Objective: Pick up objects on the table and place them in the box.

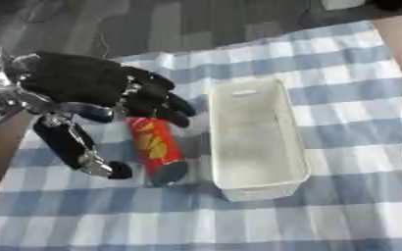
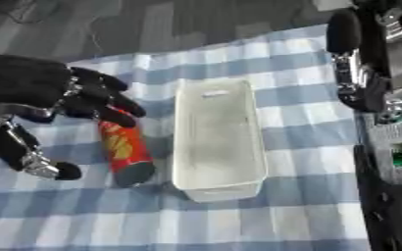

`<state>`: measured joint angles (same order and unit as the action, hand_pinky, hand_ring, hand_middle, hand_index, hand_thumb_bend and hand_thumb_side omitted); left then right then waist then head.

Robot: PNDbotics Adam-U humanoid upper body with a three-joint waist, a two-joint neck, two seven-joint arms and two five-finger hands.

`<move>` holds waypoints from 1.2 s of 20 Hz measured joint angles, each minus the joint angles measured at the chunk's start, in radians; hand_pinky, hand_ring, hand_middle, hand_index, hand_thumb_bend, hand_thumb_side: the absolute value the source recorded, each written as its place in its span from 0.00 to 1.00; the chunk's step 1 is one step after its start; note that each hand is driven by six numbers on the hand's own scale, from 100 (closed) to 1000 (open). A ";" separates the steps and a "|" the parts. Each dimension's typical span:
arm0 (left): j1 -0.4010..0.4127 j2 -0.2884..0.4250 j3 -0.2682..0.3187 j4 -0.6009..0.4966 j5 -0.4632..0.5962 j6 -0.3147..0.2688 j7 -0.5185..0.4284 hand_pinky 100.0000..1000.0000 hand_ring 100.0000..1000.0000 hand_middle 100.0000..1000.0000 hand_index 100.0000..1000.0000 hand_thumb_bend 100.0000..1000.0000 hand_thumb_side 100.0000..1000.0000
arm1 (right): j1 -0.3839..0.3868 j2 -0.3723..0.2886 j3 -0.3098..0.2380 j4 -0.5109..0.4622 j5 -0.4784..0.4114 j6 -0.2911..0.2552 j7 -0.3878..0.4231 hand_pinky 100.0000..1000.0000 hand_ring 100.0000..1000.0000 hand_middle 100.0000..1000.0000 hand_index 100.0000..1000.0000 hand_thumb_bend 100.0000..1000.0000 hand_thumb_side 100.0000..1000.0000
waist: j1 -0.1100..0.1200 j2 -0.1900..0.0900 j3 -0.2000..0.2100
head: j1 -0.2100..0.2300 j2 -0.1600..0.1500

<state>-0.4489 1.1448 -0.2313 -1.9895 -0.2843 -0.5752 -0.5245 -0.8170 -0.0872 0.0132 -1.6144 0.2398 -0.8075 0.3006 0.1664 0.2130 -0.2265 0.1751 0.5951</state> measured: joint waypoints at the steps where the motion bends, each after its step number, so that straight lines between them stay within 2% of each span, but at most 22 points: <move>1: 0.001 0.000 0.000 0.000 -0.007 -0.002 0.002 0.97 0.88 0.93 1.00 0.25 0.23 | -0.001 0.000 0.000 0.000 0.001 0.000 0.000 0.70 0.79 0.93 0.88 0.00 0.75 | 0.000 0.003 -0.003 | 0.000 -0.003; 6: 0.021 0.004 0.006 0.000 -0.023 -0.006 0.006 0.94 0.87 0.92 1.00 0.21 0.21 | -0.013 0.008 0.003 0.000 0.008 -0.002 -0.002 0.70 0.78 0.93 0.88 0.00 0.74 | 0.000 0.007 -0.028 | 0.000 -0.020; 9: 0.043 0.007 0.008 0.000 -0.023 -0.005 0.005 0.88 0.86 0.91 1.00 0.11 0.18 | -0.017 0.008 0.003 0.002 0.009 -0.004 -0.004 0.70 0.78 0.93 0.88 0.00 0.73 | -0.001 0.011 -0.044 | 0.000 -0.026; 12: 0.062 0.007 0.008 0.000 -0.013 0.000 0.001 0.85 0.85 0.91 1.00 0.06 0.17 | -0.022 0.008 0.000 0.006 0.013 -0.008 -0.008 0.70 0.78 0.93 0.88 0.00 0.73 | -0.005 0.017 -0.056 | -0.005 -0.030; 13: 0.068 0.008 0.008 0.000 -0.010 0.004 -0.002 0.82 0.85 0.91 1.00 0.01 0.16 | -0.026 0.008 -0.001 0.008 0.016 -0.009 -0.009 0.70 0.78 0.93 0.88 0.00 0.73 | -0.008 0.017 -0.061 | -0.007 -0.030; 20: 0.100 0.008 0.009 0.000 0.040 0.047 -0.037 0.73 0.82 0.89 0.99 0.00 0.15 | -0.053 0.008 -0.007 0.025 0.026 -0.022 -0.022 0.70 0.78 0.93 0.88 0.00 0.72 | -0.017 0.028 -0.084 | -0.009 -0.034; 24: 0.106 0.008 0.013 0.000 0.048 0.070 -0.057 0.75 0.82 0.88 0.99 0.00 0.16 | -0.061 0.008 -0.008 0.035 0.027 -0.028 -0.028 0.70 0.78 0.93 0.88 0.00 0.72 | -0.023 0.030 -0.089 | -0.009 -0.033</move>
<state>-0.3429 1.1524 -0.2186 -1.9895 -0.2360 -0.5052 -0.5815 -0.8777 -0.0792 0.0056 -1.5793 0.2670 -0.8354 0.2728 0.1434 0.2434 -0.3152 0.1657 0.5617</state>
